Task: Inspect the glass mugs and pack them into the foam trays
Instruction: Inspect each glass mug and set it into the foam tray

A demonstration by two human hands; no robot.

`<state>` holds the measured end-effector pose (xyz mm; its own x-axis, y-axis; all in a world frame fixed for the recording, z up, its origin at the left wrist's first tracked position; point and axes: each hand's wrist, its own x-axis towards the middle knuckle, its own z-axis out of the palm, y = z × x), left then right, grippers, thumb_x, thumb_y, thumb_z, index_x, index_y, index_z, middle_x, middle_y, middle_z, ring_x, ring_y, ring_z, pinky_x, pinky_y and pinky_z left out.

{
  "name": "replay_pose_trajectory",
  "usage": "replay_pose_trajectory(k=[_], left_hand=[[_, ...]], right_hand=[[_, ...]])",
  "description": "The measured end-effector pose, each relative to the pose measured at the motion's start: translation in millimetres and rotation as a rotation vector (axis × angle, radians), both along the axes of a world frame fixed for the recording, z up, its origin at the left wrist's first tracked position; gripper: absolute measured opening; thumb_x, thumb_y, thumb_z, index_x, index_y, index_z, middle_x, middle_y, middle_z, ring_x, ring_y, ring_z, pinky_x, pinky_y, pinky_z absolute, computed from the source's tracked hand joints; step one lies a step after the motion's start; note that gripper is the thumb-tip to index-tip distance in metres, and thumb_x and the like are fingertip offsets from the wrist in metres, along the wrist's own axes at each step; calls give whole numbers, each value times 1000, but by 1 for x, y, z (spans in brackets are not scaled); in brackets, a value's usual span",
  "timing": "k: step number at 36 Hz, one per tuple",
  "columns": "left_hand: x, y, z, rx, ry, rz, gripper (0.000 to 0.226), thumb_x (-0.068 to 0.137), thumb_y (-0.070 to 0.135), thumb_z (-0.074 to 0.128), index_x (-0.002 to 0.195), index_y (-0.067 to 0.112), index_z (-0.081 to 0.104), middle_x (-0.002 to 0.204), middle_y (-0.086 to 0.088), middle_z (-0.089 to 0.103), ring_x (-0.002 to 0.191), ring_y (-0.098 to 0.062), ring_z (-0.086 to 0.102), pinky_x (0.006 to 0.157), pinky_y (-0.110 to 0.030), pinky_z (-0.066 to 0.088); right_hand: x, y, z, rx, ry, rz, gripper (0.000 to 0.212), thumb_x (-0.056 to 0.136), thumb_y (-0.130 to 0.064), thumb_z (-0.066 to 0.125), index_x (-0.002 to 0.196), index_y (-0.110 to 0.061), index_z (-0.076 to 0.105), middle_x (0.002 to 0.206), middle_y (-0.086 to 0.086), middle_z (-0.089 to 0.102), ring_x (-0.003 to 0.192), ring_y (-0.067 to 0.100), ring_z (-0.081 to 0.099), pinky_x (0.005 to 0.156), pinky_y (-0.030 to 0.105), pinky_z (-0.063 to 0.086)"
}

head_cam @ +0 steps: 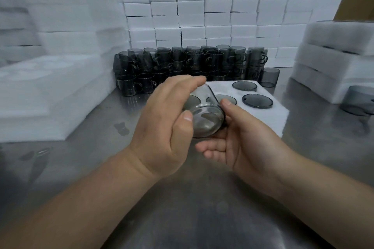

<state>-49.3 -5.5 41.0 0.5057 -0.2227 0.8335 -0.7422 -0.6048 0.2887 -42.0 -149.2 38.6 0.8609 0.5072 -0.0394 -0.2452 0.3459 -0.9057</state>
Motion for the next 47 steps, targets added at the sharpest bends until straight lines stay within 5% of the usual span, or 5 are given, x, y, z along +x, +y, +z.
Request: replay_pose_trajectory(k=[11, 27, 32, 38, 47], left_hand=[[2, -2, -4, 12, -37, -37, 51, 88, 21, 30, 136, 5, 22, 142, -11, 32, 134, -25, 34, 111, -41, 29], [2, -2, -6, -184, 123, 74, 47, 86, 49, 28, 131, 36, 23, 113, 22, 46, 98, -7, 51, 91, -27, 42], [2, -3, -6, -175, 202, 86, 68, 82, 54, 31, 140, 19, 33, 114, 15, 51, 104, -5, 51, 94, -30, 42], [5, -1, -6, -144, 217, 102, 69, 80, 55, 31, 135, 15, 44, 107, 24, 48, 99, 4, 50, 84, -6, 35], [8, -4, -12, -312, 282, -26, 38, 78, 59, 37, 114, 46, 31, 98, 20, 52, 95, 3, 54, 83, -10, 41]], right_hand=[[-1, -2, 1, 124, -95, -76, 50, 57, -36, 64, 100, -10, 63, 89, 11, 68, 69, 18, 66, 60, 21, 53], [1, -4, 2, 29, -388, -380, 39, 56, -11, 79, 91, -13, 63, 91, 5, 71, 95, 24, 66, 91, 35, 50], [-3, -2, 1, -23, -490, -384, 28, 69, -3, 76, 92, -12, 61, 76, -9, 71, 74, 2, 66, 69, 14, 50], [-5, -2, -1, -116, -557, -399, 25, 73, -3, 72, 93, -14, 62, 75, -12, 69, 68, -2, 63, 66, 12, 49], [-6, -2, 0, -97, -611, -386, 25, 73, 1, 70, 82, -21, 62, 69, -19, 69, 65, -7, 63, 61, 6, 45]])
